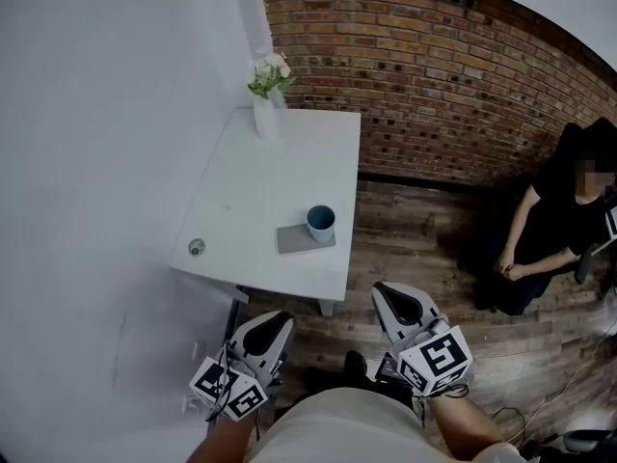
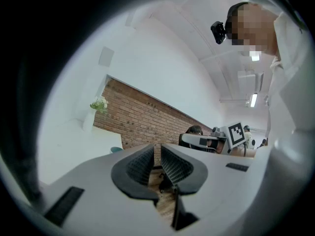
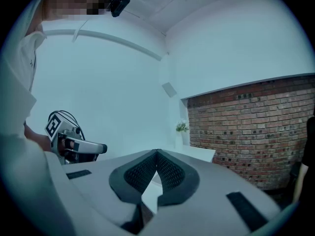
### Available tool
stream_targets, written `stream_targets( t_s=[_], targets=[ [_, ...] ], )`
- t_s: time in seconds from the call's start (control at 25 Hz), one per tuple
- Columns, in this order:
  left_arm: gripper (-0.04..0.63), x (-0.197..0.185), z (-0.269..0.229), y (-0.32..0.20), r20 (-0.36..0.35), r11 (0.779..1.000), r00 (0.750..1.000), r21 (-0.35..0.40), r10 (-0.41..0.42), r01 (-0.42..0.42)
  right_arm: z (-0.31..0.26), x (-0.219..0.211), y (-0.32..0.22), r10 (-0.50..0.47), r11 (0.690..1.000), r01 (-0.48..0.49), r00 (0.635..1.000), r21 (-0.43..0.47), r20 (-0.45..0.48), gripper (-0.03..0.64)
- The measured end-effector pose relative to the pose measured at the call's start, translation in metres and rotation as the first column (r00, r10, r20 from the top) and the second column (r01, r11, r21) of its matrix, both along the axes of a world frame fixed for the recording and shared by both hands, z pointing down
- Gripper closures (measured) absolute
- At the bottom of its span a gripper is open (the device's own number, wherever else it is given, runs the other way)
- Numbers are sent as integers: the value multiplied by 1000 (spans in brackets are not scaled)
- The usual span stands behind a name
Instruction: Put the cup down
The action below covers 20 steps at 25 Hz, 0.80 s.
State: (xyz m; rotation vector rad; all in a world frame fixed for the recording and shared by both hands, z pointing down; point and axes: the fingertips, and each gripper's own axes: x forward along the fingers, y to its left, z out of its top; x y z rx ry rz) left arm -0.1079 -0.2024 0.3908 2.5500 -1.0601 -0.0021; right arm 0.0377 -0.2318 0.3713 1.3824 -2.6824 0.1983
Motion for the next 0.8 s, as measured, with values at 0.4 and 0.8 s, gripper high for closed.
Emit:
stream_targets(
  t_s=[0.4, 0.8],
  targets=[
    [545, 3, 0, -3, 2, 1000, 1000, -5, 5, -5, -5, 2, -2, 8, 1000, -7, 1000, 10, -14, 606],
    [545, 8, 0, -4, -1, 1000, 1000, -8, 3, -3, -8, 7, -5, 0, 1000, 1, 1000, 13, -29, 606]
  ],
)
